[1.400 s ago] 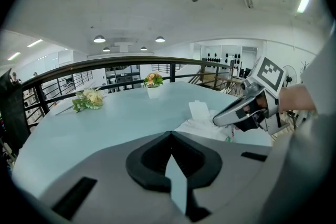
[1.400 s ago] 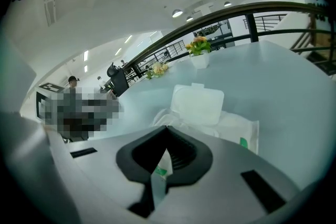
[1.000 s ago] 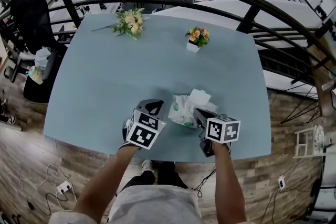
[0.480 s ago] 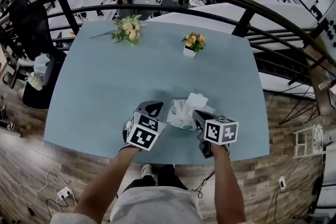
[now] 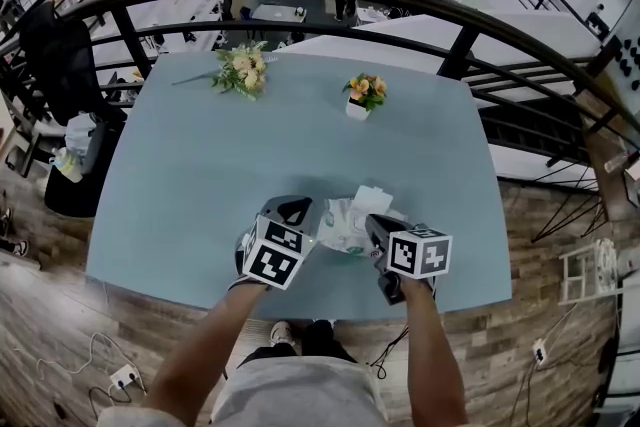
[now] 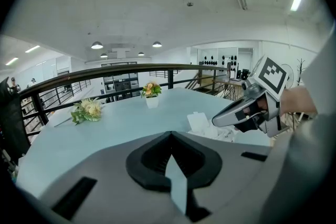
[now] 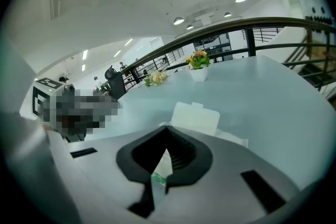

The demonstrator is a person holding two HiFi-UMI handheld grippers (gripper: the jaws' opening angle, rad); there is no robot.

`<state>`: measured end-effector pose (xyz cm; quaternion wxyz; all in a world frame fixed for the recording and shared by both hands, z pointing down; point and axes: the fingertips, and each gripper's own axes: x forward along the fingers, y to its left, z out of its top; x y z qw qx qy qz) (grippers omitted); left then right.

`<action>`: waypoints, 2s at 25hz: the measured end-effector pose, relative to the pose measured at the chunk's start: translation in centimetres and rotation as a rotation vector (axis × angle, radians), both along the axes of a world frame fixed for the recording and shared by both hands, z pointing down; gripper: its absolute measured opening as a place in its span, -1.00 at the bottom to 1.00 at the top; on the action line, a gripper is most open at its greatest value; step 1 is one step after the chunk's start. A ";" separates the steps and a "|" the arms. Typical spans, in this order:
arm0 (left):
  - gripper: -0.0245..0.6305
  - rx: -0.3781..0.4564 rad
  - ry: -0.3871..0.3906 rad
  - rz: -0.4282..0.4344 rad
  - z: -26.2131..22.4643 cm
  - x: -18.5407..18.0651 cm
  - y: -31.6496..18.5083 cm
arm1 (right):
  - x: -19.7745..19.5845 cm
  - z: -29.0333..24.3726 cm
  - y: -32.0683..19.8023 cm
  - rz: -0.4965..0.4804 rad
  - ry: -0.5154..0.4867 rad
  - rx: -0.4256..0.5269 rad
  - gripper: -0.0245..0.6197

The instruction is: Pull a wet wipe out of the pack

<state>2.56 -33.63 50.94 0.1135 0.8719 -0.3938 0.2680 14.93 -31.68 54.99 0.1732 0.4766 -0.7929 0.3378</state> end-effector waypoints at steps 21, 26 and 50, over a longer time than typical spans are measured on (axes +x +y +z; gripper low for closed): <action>-0.94 0.035 0.030 0.028 -2.8 3.1 -1.8 | 1.0 -3.1 -1.4 -0.008 0.025 0.077 -0.91; -0.94 0.039 0.021 0.035 -3.1 3.5 -1.9 | 1.1 -3.7 -1.7 -0.013 0.021 0.090 -0.91; -0.94 0.074 0.005 -0.046 -5.0 0.1 -3.1 | -2.6 -7.9 -5.1 -0.109 -0.001 0.184 -0.91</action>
